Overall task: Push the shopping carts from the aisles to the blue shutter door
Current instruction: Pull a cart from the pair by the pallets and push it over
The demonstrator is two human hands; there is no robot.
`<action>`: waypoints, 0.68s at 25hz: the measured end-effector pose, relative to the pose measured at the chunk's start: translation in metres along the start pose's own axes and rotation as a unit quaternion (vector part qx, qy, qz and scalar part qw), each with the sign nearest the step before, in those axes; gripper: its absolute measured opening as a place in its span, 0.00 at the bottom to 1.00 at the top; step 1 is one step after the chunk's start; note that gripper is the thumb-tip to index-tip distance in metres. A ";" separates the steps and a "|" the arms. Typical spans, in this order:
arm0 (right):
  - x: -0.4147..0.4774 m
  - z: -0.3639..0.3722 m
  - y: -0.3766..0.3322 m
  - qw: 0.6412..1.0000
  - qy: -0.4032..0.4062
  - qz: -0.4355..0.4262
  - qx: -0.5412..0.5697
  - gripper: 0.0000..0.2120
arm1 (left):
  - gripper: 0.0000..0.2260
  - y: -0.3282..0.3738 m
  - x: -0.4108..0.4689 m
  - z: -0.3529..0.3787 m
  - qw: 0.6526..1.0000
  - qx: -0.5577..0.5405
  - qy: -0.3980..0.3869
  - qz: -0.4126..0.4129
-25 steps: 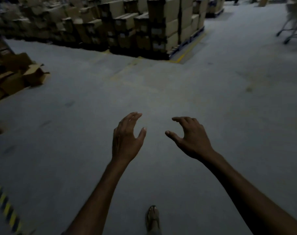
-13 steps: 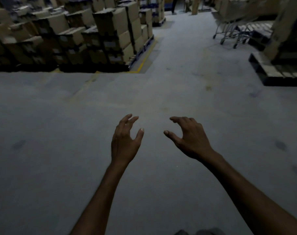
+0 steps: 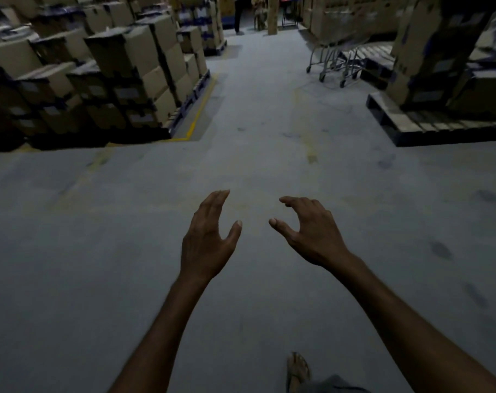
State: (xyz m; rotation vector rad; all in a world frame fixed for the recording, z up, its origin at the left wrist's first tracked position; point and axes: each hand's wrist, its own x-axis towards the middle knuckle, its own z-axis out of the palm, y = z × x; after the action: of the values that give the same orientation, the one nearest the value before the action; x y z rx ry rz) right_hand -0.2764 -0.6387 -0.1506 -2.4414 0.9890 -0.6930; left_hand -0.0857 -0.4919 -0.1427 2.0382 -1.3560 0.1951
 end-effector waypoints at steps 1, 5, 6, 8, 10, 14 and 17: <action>0.023 0.000 0.011 1.000 -0.006 0.006 0.010 0.29 | 0.31 -0.002 0.023 0.010 1.000 -0.001 0.000 0.000; 0.111 -0.005 0.049 0.999 -0.028 0.011 0.029 0.30 | 0.30 -0.006 0.105 0.046 1.000 0.009 0.016 -0.001; 0.131 -0.005 0.057 0.999 -0.028 0.007 0.025 0.30 | 0.29 -0.007 0.124 0.054 1.000 0.013 0.019 -0.004; 0.170 -0.005 0.071 1.000 -0.026 0.000 0.014 0.29 | 0.29 -0.013 0.158 0.072 1.000 0.022 0.022 -0.005; 0.204 -0.001 0.083 1.000 -0.022 -0.007 0.001 0.29 | 0.28 -0.022 0.190 0.090 0.999 0.030 0.018 -0.001; 0.278 0.020 0.113 1.000 -0.018 -0.009 -0.016 0.29 | 0.25 -0.051 0.264 0.129 0.999 0.036 -0.002 0.000; 0.339 0.041 0.136 0.999 -0.009 -0.022 -0.044 0.29 | 0.24 -0.080 0.324 0.161 1.000 0.016 -0.013 -0.003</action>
State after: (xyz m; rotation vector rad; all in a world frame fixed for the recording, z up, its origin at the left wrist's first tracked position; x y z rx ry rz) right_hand -0.1117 -0.9672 -0.1581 -2.5481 0.9825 -0.6543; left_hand 0.0912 -0.8168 -0.1501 2.0783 -1.3717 0.1898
